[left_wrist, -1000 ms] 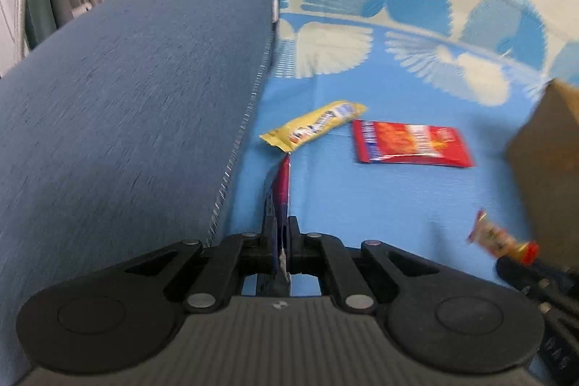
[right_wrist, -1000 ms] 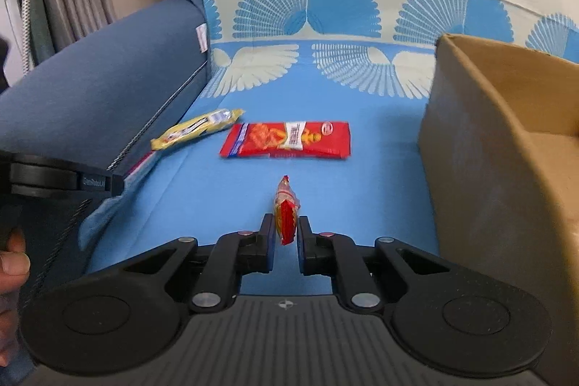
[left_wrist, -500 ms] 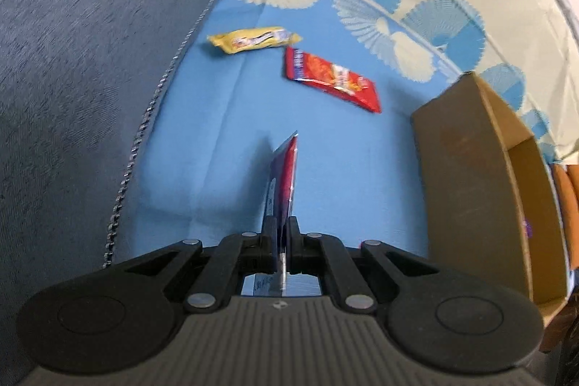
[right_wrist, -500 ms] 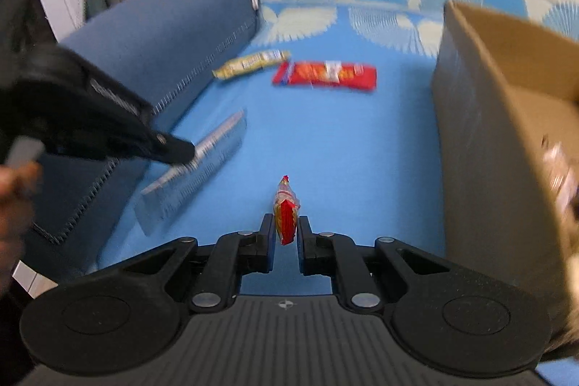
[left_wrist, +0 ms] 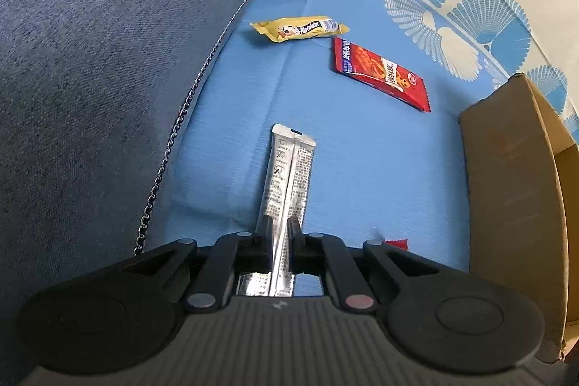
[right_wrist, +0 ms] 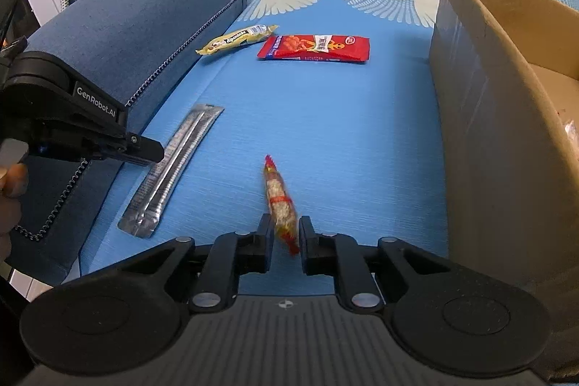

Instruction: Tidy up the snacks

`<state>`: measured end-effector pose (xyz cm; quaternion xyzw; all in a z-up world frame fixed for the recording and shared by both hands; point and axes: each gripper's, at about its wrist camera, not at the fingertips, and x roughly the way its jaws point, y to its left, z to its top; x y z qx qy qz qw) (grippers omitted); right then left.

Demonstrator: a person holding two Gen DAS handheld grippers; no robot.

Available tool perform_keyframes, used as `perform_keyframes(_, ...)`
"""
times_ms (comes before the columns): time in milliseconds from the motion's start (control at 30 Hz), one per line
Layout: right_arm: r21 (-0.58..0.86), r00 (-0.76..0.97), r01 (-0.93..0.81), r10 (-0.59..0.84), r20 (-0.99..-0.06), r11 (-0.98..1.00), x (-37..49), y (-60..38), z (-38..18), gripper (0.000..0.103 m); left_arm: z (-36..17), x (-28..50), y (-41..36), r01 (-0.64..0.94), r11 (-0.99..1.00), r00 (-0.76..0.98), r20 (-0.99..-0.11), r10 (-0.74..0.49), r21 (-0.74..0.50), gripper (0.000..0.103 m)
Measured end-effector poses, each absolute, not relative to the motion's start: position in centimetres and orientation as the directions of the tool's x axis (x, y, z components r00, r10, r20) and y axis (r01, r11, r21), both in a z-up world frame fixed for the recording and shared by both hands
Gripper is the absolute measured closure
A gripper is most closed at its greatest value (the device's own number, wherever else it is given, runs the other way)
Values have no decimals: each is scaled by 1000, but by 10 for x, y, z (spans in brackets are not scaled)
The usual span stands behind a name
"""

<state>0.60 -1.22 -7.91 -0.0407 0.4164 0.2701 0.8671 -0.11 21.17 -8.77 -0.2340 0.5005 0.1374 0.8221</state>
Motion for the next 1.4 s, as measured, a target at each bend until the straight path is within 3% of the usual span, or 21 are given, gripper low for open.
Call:
perform_keyframes(133, 151, 516, -494, 429, -742, 856, 10, -14, -79, 77, -90, 4, 208, -451, 857, 455, -890, -17, -247, 91)
perform_keyframes(300, 149, 514, -503, 434, -740, 851, 12, -14, -80, 66, -91, 9, 201, -446, 867, 449, -894, 4, -220, 71)
perform_keyframes(533, 130, 528, -504, 423, -736, 854, 15, -11, -81, 63, -91, 15, 193, -431, 889, 437, -897, 58, -153, 61)
perform_keyframes(600, 130, 529, -501, 421, -737, 856, 17, -11, -82, 60, -93, 18, 190, -427, 895, 424, -903, 69, -132, 52)
perform_keyframes(700, 126, 531, -492, 412, -740, 861, 20, -12, -84, 59, -97, 21, 187, -417, 905, 401, -911, 97, -87, 47)
perform_keyframes(900, 119, 524, -477, 390, -758, 871, 26, -14, -91, 60, -106, 25, 182, -386, 921, 373, -922, 104, -52, 47)
perform_keyframes(967, 104, 518, -480, 377, -768, 871, 26, -13, -94, 67, -107, 26, 180, -371, 928, 367, -923, 113, -34, 47)
perform_keyframes(1033, 84, 528, -489, 371, -764, 868, 25, -12, -95, 76, -108, 26, 178, -358, 934, 363, -923, 125, -14, 50)
perform_keyframes(1100, 87, 530, -497, 381, -758, 863, 24, -12, -93, 81, -107, 27, 177, -350, 937, 365, -921, 138, 2, 68)
perform_keyframes(1300, 94, 550, -506, 406, -730, 857, 21, -12, -83, 83, -102, 26, 179, -350, 936, 391, -913, 116, -31, 74)
perform_keyframes(1400, 96, 551, -511, 411, -726, 854, 20, -12, -80, 91, -101, 26, 178, -342, 938, 396, -914, 92, -54, 74)
